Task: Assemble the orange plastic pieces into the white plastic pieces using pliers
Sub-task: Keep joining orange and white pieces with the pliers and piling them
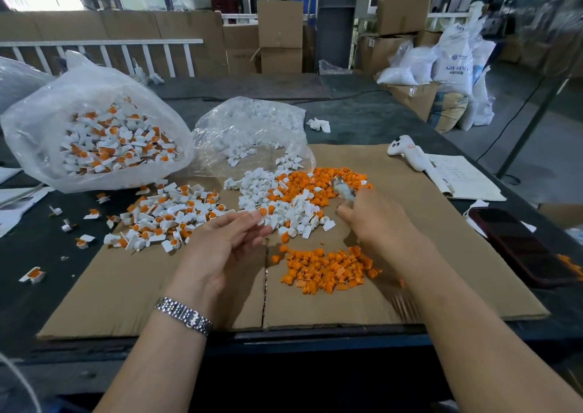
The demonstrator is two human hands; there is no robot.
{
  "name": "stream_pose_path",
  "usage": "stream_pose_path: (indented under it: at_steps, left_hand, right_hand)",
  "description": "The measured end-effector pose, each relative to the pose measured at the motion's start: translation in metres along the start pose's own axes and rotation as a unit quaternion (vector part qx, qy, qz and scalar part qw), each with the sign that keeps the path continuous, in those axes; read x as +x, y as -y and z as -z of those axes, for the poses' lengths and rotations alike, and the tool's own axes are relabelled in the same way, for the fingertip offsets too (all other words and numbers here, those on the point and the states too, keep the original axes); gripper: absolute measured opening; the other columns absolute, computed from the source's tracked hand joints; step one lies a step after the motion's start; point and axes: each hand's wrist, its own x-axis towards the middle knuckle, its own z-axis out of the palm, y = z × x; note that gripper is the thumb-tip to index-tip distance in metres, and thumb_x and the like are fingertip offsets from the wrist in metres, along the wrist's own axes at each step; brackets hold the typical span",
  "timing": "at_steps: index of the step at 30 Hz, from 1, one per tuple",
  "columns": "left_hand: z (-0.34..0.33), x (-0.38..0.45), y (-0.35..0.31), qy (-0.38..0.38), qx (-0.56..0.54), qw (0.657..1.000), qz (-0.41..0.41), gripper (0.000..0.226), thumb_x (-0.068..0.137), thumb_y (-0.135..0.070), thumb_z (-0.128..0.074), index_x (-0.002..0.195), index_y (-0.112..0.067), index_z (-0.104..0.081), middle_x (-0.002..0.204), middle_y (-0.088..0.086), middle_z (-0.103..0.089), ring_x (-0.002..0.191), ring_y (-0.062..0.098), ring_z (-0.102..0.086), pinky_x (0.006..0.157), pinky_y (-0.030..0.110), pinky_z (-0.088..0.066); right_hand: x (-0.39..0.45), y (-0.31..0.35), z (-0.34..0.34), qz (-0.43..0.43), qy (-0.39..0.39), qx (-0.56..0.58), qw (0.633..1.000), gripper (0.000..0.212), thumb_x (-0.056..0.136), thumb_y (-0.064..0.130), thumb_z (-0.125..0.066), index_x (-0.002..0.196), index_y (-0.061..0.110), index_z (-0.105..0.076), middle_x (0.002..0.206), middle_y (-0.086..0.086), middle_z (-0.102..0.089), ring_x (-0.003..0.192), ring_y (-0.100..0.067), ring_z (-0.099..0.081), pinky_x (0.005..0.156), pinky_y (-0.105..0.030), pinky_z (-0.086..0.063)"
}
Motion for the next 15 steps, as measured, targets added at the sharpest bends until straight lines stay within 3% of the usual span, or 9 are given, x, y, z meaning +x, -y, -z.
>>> stream_pose_path:
  at_steps: [2,4,6,7,10,15]
  left_hand:
    - [-0.003,0.000,-0.001,0.015,0.007,1.000,-0.001,0.039,0.066,-0.012,-0.085,0.100,0.002,-0.074,0.095,0.018,-0.079,0.086,0.025,-0.079,0.062,0.021,-0.060]
    - [-0.006,-0.001,-0.003,0.027,0.000,1.000,-0.001,0.039,0.067,-0.012,-0.084,0.102,0.004,-0.073,0.095,0.018,-0.079,0.087,0.025,-0.079,0.063,0.021,-0.060]
    - [-0.008,-0.001,-0.004,0.035,-0.009,0.999,-0.004,0.037,0.069,-0.011,-0.083,0.101,0.004,-0.072,0.094,0.017,-0.079,0.086,0.025,-0.079,0.062,0.021,-0.060]
    - [-0.010,-0.001,-0.005,0.037,-0.007,0.999,-0.008,0.035,0.069,-0.011,-0.083,0.099,0.003,-0.072,0.092,0.016,-0.079,0.084,0.025,-0.079,0.062,0.021,-0.060]
    - [-0.013,-0.002,-0.006,0.038,0.006,0.999,-0.020,0.037,0.068,-0.012,-0.083,0.100,0.003,-0.071,0.088,0.014,-0.078,0.081,0.024,-0.078,0.063,0.021,-0.060]
    - [-0.010,-0.002,-0.007,0.024,0.045,0.998,-0.038,0.042,0.066,-0.016,-0.085,0.101,0.003,-0.071,0.091,0.017,-0.079,0.078,0.023,-0.078,0.059,0.021,-0.059]
  right_hand:
    - [-0.008,0.007,0.016,0.019,0.033,0.077,0.996,0.018,0.095,0.019,-0.054,0.092,0.004,-0.064,0.074,-0.008,-0.055,0.062,-0.019,-0.049,0.056,-0.031,-0.038]
    - [-0.018,0.017,0.028,0.049,0.120,0.121,0.984,0.019,0.094,0.014,-0.055,0.096,0.001,-0.068,0.073,-0.009,-0.064,0.064,-0.021,-0.060,0.059,-0.031,-0.046]
    - [-0.027,0.028,0.032,0.065,0.219,0.147,0.962,0.022,0.096,0.014,-0.056,0.094,-0.003,-0.069,0.081,-0.013,-0.074,0.075,-0.027,-0.073,0.075,-0.037,-0.061]
    - [-0.030,0.033,0.030,0.069,0.251,0.154,0.953,0.024,0.097,0.015,-0.057,0.095,-0.005,-0.069,0.087,-0.017,-0.075,0.083,-0.030,-0.074,0.083,-0.043,-0.061]
    - [-0.036,0.044,0.023,0.071,0.276,0.169,0.943,0.030,0.102,0.022,-0.054,0.101,-0.005,-0.068,0.097,-0.020,-0.074,0.089,-0.032,-0.073,0.086,-0.043,-0.061]
    - [-0.040,0.054,0.013,0.063,0.281,0.204,0.936,0.022,0.105,0.027,-0.051,0.103,0.007,-0.059,0.089,-0.014,-0.071,0.075,-0.017,-0.069,0.081,-0.040,-0.062]
